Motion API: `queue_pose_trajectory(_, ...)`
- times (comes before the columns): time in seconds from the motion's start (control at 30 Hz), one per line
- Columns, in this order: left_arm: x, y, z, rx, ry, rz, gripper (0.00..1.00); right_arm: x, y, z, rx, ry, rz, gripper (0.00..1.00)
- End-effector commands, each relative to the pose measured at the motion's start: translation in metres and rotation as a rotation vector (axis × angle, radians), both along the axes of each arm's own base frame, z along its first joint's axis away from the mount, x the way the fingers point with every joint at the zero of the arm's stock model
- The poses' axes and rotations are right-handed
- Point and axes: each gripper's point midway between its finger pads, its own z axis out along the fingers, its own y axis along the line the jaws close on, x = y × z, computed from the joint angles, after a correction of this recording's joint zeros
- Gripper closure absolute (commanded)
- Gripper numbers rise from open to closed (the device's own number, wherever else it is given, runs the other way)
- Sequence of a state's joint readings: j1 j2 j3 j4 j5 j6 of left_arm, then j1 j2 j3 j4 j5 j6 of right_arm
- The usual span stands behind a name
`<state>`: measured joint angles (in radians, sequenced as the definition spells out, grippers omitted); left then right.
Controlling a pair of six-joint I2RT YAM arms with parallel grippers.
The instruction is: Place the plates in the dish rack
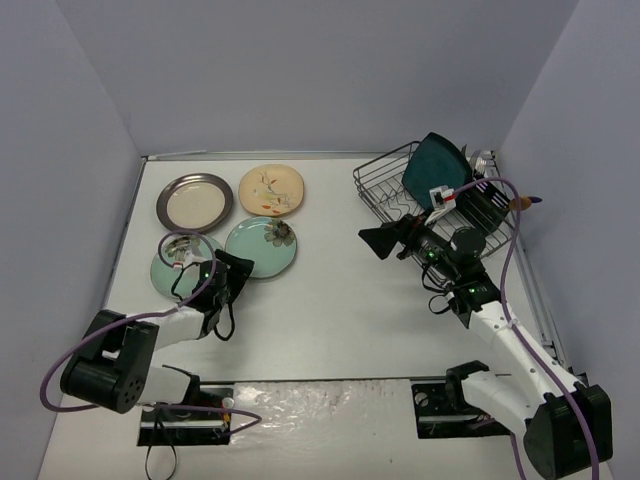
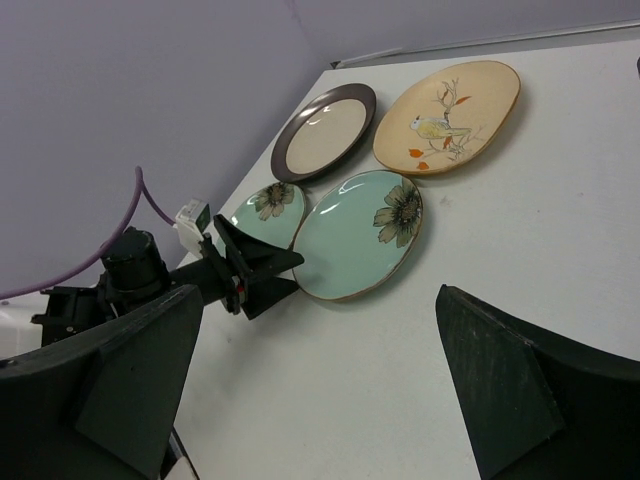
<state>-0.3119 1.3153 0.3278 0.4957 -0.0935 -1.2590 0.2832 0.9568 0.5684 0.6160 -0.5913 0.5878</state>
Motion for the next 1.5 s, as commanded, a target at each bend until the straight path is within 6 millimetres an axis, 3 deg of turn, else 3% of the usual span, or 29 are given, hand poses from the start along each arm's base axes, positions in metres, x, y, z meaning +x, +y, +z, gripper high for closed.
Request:
queue_pose_trajectory(0.0, 0.015, 0.005, 0.000, -0.048, -0.044, 0.077, 0.42, -0.009, 0.003, 0.036, 0.036, -0.150, 0.031, 0.00)
queue_pose_trajectory(0.27, 0.015, 0.004, -0.029, -0.091, -0.015, 0.112, 0.62, -0.008, 0.005, 0.023, 0.000, -0.124, 0.041, 0.00)
queue_pose_trajectory(0.37, 0.015, 0.003, -0.039, -0.112, -0.016, 0.117, 0.73, -0.009, 0.006, 0.021, -0.001, -0.125, 0.050, 0.00)
queue_pose_trajectory(0.43, 0.015, 0.001, -0.041, -0.130, -0.025, 0.119, 0.88, -0.010, 0.006, 0.019, -0.008, -0.122, 0.050, 0.00)
queue_pose_trajectory(0.5, 0.013, 0.002, -0.043, -0.144, -0.033, 0.122, 0.97, -0.010, 0.005, 0.017, -0.016, -0.118, 0.051, 0.00)
queue_pose_trajectory(0.7, 0.002, 0.003, -0.035, -0.155, -0.055, 0.112, 1.00, -0.007, 0.007, 0.007, -0.027, -0.091, 0.052, 0.00)
queue_pose_trajectory(0.9, 0.002, -0.007, 0.022, -0.170, -0.151, 0.036, 1.00, -0.004, 0.018, -0.003, -0.026, -0.035, 0.069, 0.00)
queue_pose_trajectory(1.2, -0.024, -0.004, 0.128, -0.113, -0.334, -0.071, 1.00, 0.003, 0.064, -0.029, -0.038, 0.094, 0.143, 0.00)
queue_pose_trajectory(1.47, -0.049, -0.024, 0.179, -0.177, -0.447, -0.220, 1.00, 0.015, 0.105, -0.043, -0.041, 0.150, 0.244, 0.00)
